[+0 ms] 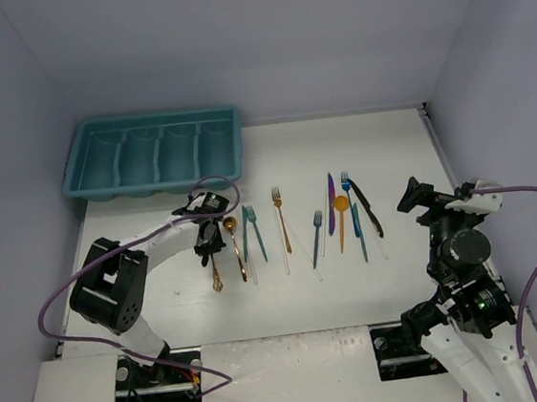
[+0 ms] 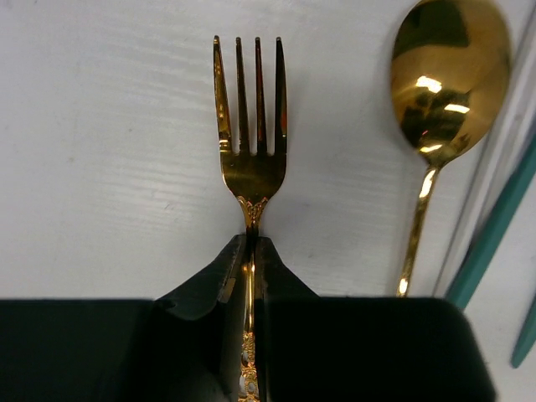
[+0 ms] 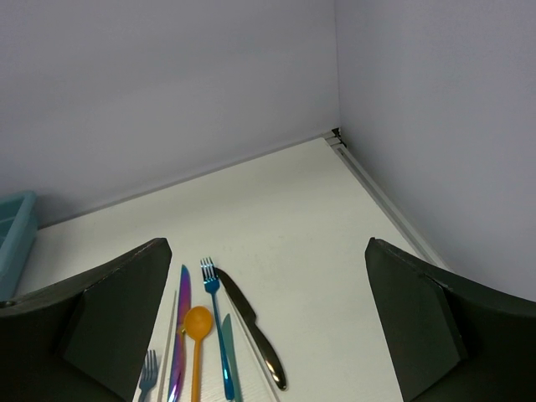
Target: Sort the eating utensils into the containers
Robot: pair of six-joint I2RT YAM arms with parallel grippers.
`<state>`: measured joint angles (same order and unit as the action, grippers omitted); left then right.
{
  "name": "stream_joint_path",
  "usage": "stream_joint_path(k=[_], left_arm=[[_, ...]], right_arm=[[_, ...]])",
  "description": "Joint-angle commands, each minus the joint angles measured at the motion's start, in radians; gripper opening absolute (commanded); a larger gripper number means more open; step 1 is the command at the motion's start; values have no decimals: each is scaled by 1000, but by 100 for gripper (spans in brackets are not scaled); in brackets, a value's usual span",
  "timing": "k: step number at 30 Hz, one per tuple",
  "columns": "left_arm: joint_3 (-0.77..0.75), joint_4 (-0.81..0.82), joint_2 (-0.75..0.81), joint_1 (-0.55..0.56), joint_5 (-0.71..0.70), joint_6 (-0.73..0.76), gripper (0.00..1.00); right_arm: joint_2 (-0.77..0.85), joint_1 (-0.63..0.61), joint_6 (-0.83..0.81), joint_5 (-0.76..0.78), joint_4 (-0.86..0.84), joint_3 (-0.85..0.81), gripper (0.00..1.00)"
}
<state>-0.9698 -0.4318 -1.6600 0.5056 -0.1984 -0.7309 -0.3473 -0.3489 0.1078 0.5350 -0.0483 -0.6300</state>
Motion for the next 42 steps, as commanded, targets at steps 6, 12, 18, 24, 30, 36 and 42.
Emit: stream_joint_path(k=[6,12,18,24,30,36,42], left_arm=[[-150,-269,245,-45,-135,233,0],[-280,-294,317,-226,-104,424,0],[-502,-249,210,-438,-113,658,0],[-738,-123,-21,-573,-116,818,0],[-955,-32,-223,-630,-110,943,0],[-1133,74,-420,-675,-25,1032,0],[-1250,156,-600,-699,8,1041,0]], right_arm=[[2,-21,12,11,-78,-6,100],[8,-26,13,5,-78,-11,100],[-13,-35,23,-7,-84,-18,100],[-77,-39,36,-34,-84,-19,100],[-161,-41,55,-66,-82,-30,100],[-207,-42,67,-101,-82,-30,100],[-253,-42,62,-125,-78,-34,100]])
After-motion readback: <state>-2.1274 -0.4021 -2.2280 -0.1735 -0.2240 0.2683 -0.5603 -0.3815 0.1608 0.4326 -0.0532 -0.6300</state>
